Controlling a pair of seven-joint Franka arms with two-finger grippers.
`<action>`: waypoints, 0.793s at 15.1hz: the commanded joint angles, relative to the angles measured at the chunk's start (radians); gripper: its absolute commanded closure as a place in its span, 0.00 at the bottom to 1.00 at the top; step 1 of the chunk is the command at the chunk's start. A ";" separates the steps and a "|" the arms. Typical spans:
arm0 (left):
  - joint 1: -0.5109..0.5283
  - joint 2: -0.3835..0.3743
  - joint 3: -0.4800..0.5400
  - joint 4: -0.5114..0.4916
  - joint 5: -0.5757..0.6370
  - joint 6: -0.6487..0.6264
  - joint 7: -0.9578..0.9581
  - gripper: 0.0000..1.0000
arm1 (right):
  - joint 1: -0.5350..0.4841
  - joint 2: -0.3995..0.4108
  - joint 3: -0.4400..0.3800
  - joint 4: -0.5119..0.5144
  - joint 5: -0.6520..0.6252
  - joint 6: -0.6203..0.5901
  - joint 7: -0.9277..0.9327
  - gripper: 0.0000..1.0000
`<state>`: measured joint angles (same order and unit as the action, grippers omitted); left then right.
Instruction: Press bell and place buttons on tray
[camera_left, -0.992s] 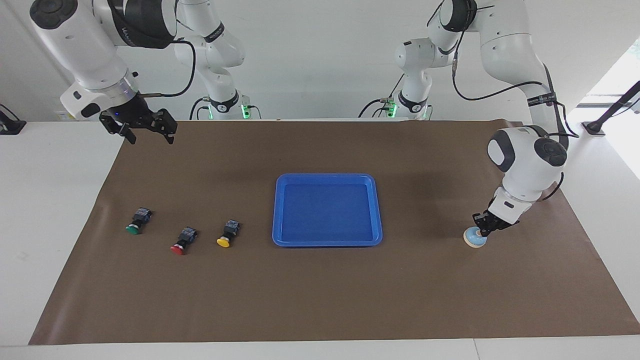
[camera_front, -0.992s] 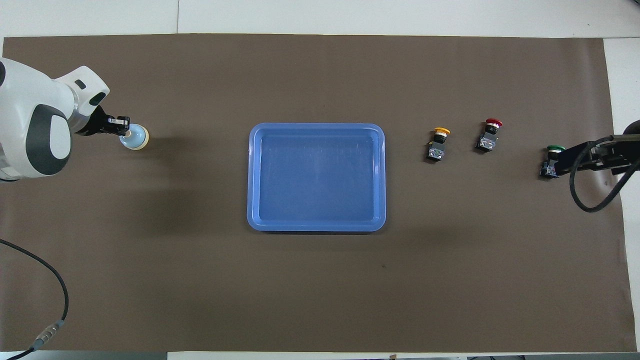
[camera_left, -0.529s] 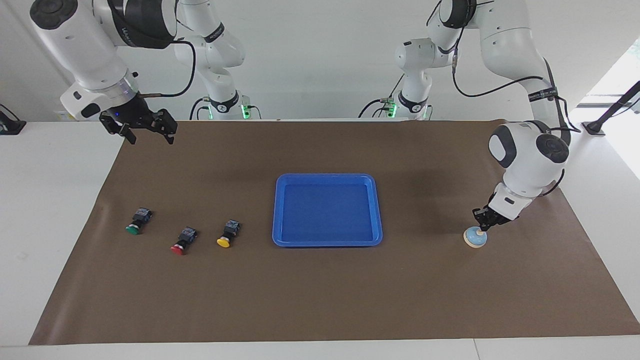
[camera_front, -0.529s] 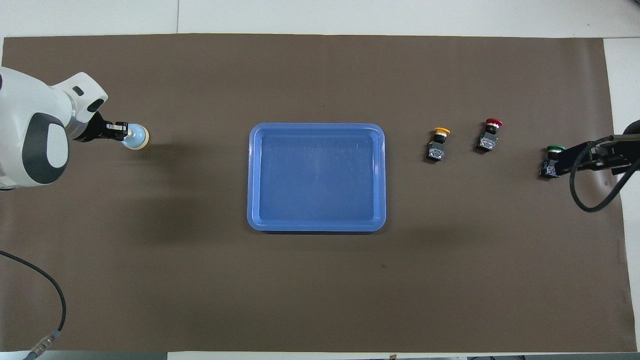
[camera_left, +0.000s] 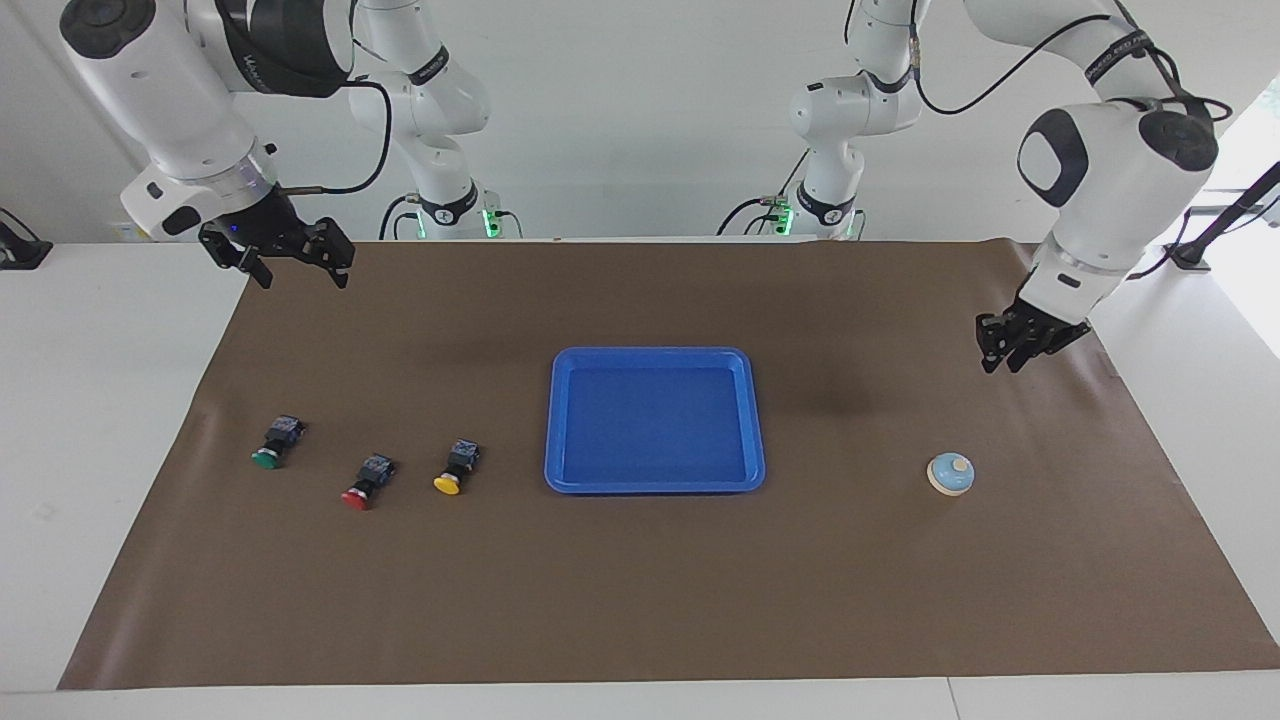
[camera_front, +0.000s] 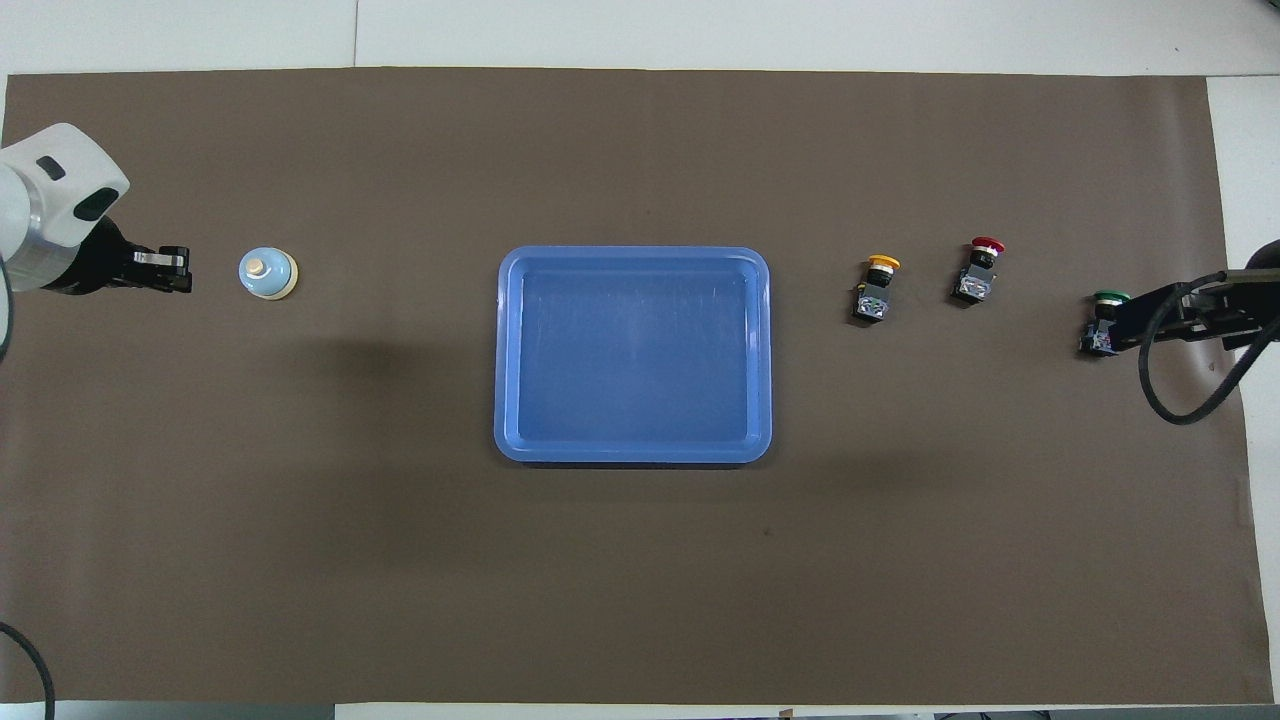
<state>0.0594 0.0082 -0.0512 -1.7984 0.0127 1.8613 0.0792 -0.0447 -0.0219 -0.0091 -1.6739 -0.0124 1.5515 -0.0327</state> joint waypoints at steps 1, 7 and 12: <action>-0.006 -0.100 -0.002 -0.021 0.009 -0.085 -0.015 0.00 | -0.018 -0.020 0.015 -0.018 -0.006 -0.005 -0.021 0.00; -0.006 -0.103 -0.004 0.146 -0.017 -0.307 -0.015 0.00 | -0.023 -0.020 0.014 -0.018 -0.006 -0.010 -0.021 0.00; -0.021 -0.059 -0.006 0.185 -0.043 -0.323 -0.016 0.00 | -0.024 -0.020 0.008 -0.018 -0.006 -0.014 -0.022 0.00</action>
<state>0.0572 -0.0805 -0.0594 -1.6467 -0.0186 1.5676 0.0768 -0.0514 -0.0219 -0.0120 -1.6739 -0.0125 1.5470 -0.0327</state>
